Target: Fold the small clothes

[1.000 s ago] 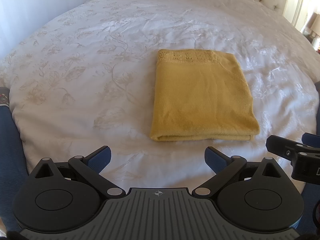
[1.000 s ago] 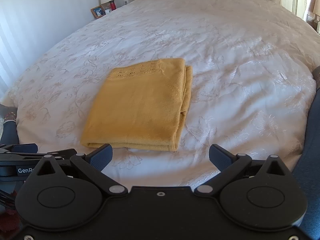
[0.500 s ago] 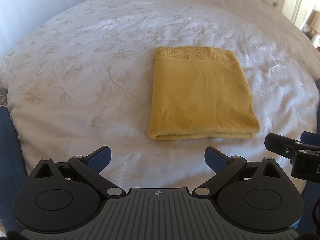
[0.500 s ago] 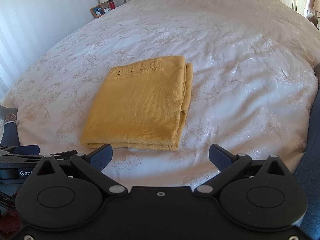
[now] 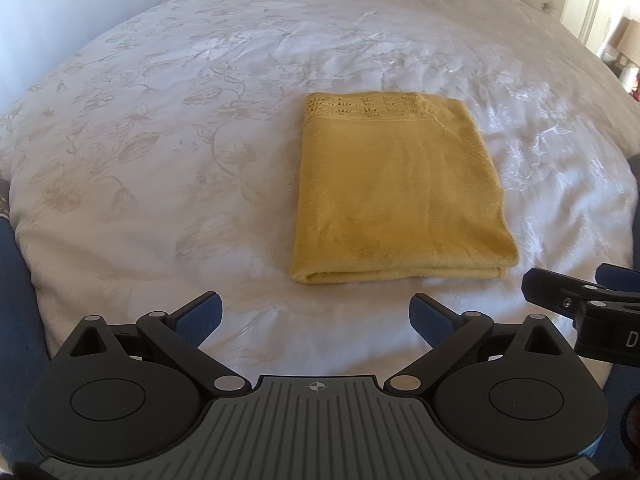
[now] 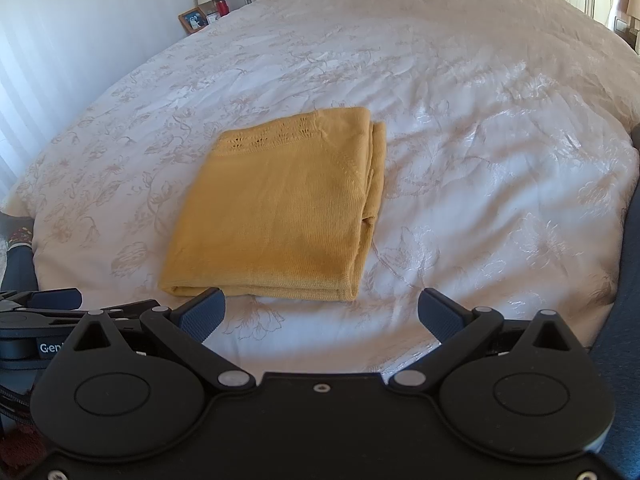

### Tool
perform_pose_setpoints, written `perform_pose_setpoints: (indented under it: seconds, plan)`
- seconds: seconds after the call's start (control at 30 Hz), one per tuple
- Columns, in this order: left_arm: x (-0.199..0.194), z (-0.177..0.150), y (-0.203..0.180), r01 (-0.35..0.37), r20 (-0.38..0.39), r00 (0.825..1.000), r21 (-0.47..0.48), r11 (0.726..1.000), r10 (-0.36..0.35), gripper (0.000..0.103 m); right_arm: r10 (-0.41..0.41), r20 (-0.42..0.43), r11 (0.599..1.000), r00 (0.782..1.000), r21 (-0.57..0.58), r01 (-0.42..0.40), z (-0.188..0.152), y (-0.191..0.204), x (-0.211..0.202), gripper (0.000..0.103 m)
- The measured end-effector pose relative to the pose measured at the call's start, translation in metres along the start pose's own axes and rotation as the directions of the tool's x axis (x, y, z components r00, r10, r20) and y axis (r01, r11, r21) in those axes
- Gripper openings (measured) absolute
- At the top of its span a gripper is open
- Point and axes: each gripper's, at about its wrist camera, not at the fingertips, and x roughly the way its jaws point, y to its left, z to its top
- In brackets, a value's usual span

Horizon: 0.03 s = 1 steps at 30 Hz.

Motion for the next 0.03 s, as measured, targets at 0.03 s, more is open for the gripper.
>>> perform_pose_setpoints:
  seconds: [0.03]
  plan:
    - [0.0005, 0.0001, -0.0001, 0.000, 0.000, 1.000, -0.001, 1.000, 0.000, 0.101, 0.000, -0.001, 1.000, 1.000, 0.001, 0.000, 0.0000, 0.0000, 0.0005, 0.102]
